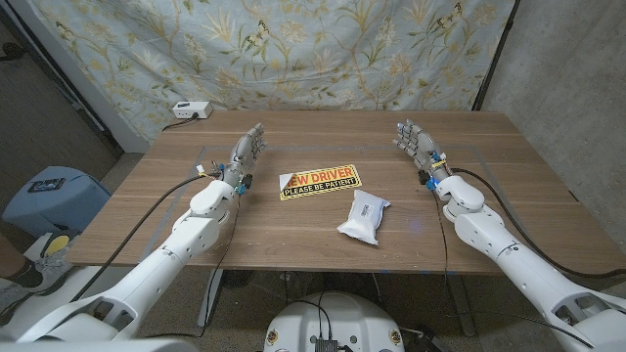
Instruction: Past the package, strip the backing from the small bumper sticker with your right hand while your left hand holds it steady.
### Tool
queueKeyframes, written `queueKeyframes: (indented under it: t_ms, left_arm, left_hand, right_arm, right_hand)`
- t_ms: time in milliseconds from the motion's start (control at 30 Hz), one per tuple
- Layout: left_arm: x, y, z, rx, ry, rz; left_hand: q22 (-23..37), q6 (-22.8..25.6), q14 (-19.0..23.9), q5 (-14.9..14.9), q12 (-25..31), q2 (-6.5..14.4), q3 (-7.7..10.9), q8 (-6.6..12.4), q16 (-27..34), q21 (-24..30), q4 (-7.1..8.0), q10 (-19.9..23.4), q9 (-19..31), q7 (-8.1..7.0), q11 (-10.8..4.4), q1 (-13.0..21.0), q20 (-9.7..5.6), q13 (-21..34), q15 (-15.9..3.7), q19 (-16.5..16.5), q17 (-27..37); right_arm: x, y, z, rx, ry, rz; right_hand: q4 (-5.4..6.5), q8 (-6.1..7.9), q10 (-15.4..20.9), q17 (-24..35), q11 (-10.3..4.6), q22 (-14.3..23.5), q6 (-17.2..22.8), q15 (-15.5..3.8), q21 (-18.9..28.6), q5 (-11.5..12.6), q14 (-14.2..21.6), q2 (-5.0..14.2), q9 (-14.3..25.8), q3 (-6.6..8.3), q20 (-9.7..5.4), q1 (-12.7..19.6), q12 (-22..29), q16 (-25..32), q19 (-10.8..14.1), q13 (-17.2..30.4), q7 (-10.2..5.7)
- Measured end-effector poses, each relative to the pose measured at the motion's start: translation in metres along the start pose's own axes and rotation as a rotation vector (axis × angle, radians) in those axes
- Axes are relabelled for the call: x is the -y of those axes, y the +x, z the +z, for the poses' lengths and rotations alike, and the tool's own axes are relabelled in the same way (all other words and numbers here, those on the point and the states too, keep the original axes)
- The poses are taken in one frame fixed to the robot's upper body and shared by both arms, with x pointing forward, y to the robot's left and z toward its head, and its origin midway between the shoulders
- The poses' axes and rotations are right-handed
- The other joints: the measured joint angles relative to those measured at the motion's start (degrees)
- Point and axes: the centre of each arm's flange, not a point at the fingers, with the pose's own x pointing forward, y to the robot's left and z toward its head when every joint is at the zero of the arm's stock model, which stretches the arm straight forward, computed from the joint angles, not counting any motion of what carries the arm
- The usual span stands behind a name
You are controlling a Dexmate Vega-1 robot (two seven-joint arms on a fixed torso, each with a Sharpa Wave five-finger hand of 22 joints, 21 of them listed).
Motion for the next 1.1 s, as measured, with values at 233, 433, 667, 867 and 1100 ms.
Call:
queueKeyframes:
  t_ms: [233, 433, 667, 867, 1100]
  left_arm:
    - [0.005, -0.007, 0.000, -0.001, -0.004, 0.002]
    - [0.009, -0.010, 0.000, -0.002, -0.005, -0.001]
    - [0.013, -0.011, -0.001, -0.009, -0.003, -0.005]
    - [0.015, -0.009, -0.001, -0.012, -0.001, -0.015]
    - [0.013, -0.008, -0.001, -0.015, 0.000, -0.026]
  left_hand:
    - [0.0, 0.0, 0.0, 0.0, 0.0, -0.2, 0.24, 0.00, 0.0, 0.0, -0.24, 0.0, 0.0, 0.00, 0.00, 0.2, 0.00, 0.0, 0.00, 0.0, 0.0]
    - [0.0, 0.0, 0.0, 0.0, 0.0, -0.5, 0.47, 0.00, 0.0, 0.0, -0.47, 0.3, 0.0, -0.01, 0.31, 0.5, 0.00, 0.3, -0.01, 0.0, 0.0]
    - [0.0, 0.0, 0.0, 0.0, 0.0, -0.3, 0.71, 0.00, 0.0, 0.0, -0.72, 0.3, 0.0, -0.01, 0.30, 0.7, -0.01, 0.3, -0.01, 0.0, 0.0]
    - [0.0, 0.0, 0.1, 0.0, 0.0, -0.3, 0.93, 0.00, 0.0, 0.0, -0.97, 0.3, 0.0, -0.01, 0.30, 0.7, -0.01, 0.3, 0.12, 0.0, 0.0]
    - [0.0, 0.0, 0.2, 0.0, 0.0, -0.5, 0.93, 0.00, 0.0, -0.4, -1.44, 0.3, 0.0, -0.01, 0.30, 1.0, -0.01, 0.3, 0.20, 0.0, 0.0]
  right_arm:
    - [0.000, -0.004, 0.001, 0.000, 0.000, 0.007]
    - [0.001, -0.006, 0.002, 0.002, -0.005, 0.012]
    - [0.002, -0.007, 0.008, 0.008, -0.033, 0.025]
    - [-0.003, -0.004, 0.014, 0.013, -0.081, 0.045]
    - [-0.011, -0.001, 0.021, 0.019, -0.126, 0.068]
  right_hand:
    - [0.00, 0.00, 0.0, 0.0, 0.00, 0.0, 0.0, 0.00, 0.0, 0.0, 0.0, 0.00, 0.0, 0.00, 0.00, 0.0, 0.0, 0.0, 0.0, 0.0, 0.00]
    - [0.00, 0.00, 0.0, 0.0, 0.00, 0.0, 0.0, 0.00, 0.0, 0.0, 0.0, 0.00, 0.0, 0.00, 0.00, 0.0, 0.0, 0.0, 0.0, 0.0, 0.00]
    - [-0.38, 0.00, 0.0, 0.0, 0.00, 0.0, 0.0, 0.00, 0.0, 0.0, 0.0, -0.40, 0.0, 0.37, 0.00, 0.4, 0.0, 0.0, 0.0, 0.0, -0.01]
    - [-0.81, 0.00, 0.0, -0.2, 0.00, 0.0, 0.0, 0.00, 0.0, 0.0, 0.0, -0.54, 0.0, 0.45, 0.00, 0.5, 0.0, 0.0, 0.0, 0.0, -0.01]
    - [-1.14, 0.00, 0.0, -0.2, 0.00, 0.0, 0.0, 0.00, 0.0, 0.0, 0.0, -0.62, 0.0, 0.48, 0.01, 1.1, 0.0, 0.0, 0.0, 0.0, -0.01]
